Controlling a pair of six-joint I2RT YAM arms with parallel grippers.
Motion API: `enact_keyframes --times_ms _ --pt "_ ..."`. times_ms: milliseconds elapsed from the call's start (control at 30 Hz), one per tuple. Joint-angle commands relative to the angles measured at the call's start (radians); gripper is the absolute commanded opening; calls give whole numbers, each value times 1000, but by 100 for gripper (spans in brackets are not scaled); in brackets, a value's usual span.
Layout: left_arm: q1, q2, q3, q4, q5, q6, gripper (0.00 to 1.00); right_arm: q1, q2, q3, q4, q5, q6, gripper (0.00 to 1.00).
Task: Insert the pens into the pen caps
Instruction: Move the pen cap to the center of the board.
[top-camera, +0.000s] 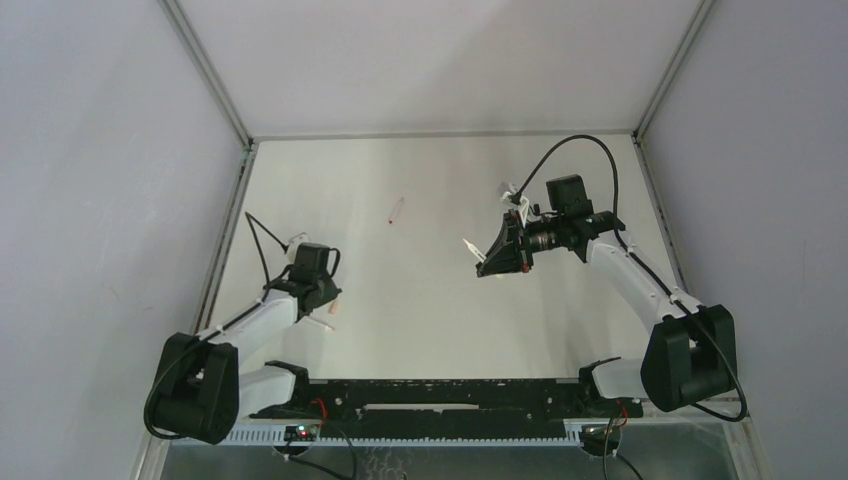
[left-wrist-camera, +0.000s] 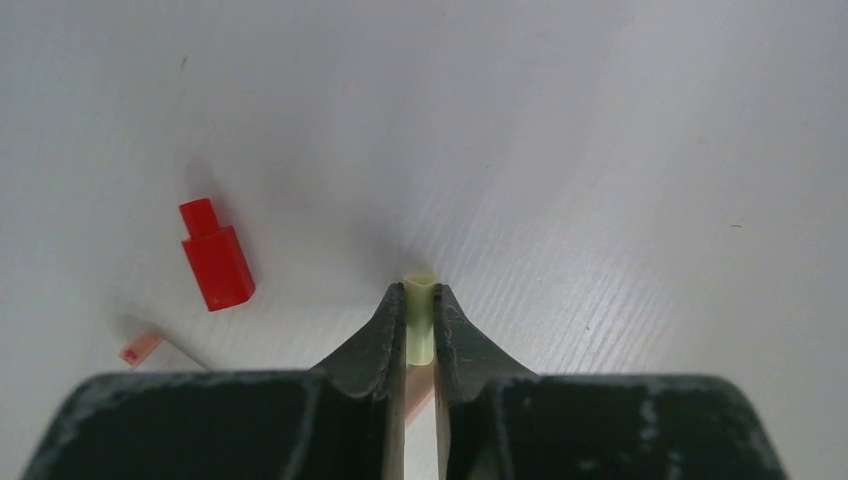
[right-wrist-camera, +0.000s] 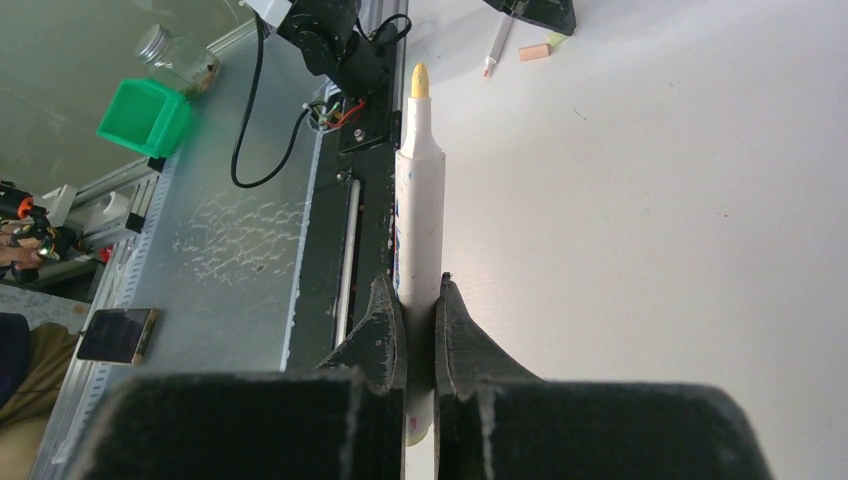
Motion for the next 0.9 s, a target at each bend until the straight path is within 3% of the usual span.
enact_keyframes --times_ms 0,167,367,500,667,867 --pt "7 36 44 -2 62 21 12 -10 -2 32 0 -27 -22 0" --pt "6 84 98 14 136 67 5 -11 -2 32 -1 -23 -24 0" --pt "-46 122 148 77 293 153 4 -11 -2 32 -2 -20 -28 0" --pt "-167 173 199 103 372 210 4 -13 0 32 -4 -17 -31 0" --pt "-349 288 284 135 393 268 5 -21 -4 32 -3 -18 -32 0" --pt "-494 425 397 103 393 359 6 -40 -8 32 -14 -30 -39 0"
